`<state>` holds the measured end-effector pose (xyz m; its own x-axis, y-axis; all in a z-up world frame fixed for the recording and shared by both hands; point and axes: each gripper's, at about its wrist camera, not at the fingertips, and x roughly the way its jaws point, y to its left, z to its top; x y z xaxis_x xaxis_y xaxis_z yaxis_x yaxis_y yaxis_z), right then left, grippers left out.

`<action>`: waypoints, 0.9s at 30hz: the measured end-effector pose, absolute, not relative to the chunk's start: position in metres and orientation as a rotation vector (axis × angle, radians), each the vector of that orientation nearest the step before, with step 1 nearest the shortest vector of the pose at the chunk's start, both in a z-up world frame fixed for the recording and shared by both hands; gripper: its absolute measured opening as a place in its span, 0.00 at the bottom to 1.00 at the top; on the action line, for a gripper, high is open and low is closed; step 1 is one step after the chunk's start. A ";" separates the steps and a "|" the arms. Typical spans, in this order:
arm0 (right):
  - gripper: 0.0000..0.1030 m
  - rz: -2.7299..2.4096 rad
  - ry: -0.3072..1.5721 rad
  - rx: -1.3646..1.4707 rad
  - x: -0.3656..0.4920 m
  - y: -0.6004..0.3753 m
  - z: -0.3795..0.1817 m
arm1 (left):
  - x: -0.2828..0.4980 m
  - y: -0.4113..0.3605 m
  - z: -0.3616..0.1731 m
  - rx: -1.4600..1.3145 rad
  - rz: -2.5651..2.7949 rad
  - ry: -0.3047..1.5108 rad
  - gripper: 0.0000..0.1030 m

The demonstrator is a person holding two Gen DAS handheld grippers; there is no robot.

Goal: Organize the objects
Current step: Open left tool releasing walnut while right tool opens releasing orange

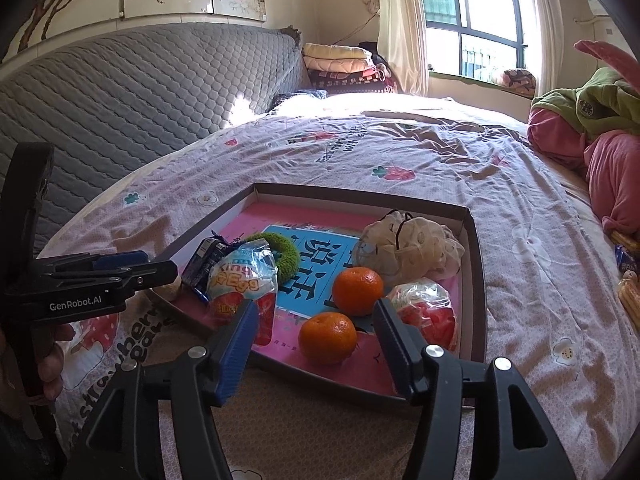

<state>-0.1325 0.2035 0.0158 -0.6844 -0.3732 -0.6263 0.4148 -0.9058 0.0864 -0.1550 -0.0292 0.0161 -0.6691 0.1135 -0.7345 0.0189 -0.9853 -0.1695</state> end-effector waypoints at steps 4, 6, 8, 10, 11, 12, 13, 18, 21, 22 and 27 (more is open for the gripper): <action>0.63 -2.556 0.089 0.905 -0.130 0.205 0.020 | -0.151 -0.027 0.022 -1.243 2.826 -0.244 0.60; 0.65 -2.560 0.088 0.897 -0.129 0.206 0.022 | -0.148 -0.026 0.025 -1.234 2.832 -0.240 0.62; 0.68 -2.569 0.086 0.888 -0.128 0.207 0.025 | -0.146 -0.023 0.030 -1.222 2.840 -0.224 0.65; 0.69 -2.578 0.083 0.876 -0.126 0.208 0.028 | -0.143 -0.021 0.033 -1.212 2.847 -0.210 0.66; 0.70 -2.585 0.084 0.868 -0.125 0.208 0.029 | -0.142 -0.020 0.035 -1.211 2.847 -0.207 0.66; 0.70 -2.589 0.086 0.859 -0.124 0.209 0.031 | -0.140 -0.020 0.036 -1.209 2.850 -0.206 0.66; 0.71 -2.595 0.084 0.848 -0.123 0.210 0.033 | -0.139 -0.019 0.038 -1.204 2.852 -0.206 0.66; 0.74 -2.593 0.055 0.800 -0.116 0.213 0.042 | -0.129 -0.013 0.048 -1.164 2.869 -0.191 0.67; 0.75 -2.587 0.059 0.771 -0.111 0.212 0.048 | -0.122 -0.009 0.057 -1.135 2.888 -0.164 0.67; 0.76 -2.586 0.058 0.756 -0.109 0.212 0.050 | -0.120 -0.007 0.060 -1.125 2.892 -0.159 0.68; 0.79 -2.602 0.081 0.687 -0.096 0.209 0.061 | -0.110 -0.003 0.070 -1.086 2.903 -0.160 0.70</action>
